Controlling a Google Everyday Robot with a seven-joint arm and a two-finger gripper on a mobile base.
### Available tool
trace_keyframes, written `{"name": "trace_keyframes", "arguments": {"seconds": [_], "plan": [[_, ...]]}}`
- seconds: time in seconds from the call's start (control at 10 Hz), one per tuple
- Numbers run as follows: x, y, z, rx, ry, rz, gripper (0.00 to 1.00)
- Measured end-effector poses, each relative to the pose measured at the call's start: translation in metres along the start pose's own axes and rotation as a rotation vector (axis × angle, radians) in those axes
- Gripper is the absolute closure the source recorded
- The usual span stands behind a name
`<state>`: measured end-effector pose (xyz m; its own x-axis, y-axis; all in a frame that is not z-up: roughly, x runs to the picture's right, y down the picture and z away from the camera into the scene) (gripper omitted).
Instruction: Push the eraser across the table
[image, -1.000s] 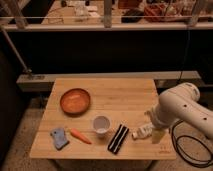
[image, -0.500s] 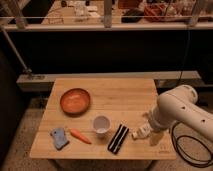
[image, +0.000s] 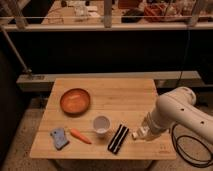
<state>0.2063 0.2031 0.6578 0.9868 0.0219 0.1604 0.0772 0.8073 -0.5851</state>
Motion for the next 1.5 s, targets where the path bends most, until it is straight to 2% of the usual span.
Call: {"name": "trace_keyframes", "arguments": {"seconds": [0.1,0.2,0.4,0.6,0.7,0.9,1.5], "plan": [[-0.002,0.001,0.001,-0.001,-0.004,-0.003,0.52],[-0.003,0.002,0.003,-0.002,-0.008,-0.005,0.59],[-0.003,0.008,0.016,-0.010,-0.006,-0.015,0.78],[-0.002,0.017,0.042,-0.017,-0.006,-0.014,0.98],[-0.005,0.019,0.049,-0.019,-0.007,-0.019,1.00],[-0.007,0.022,0.054,-0.018,-0.009,-0.020,1.00],[-0.015,0.023,0.087,-0.021,-0.019,-0.069,1.00]]}}
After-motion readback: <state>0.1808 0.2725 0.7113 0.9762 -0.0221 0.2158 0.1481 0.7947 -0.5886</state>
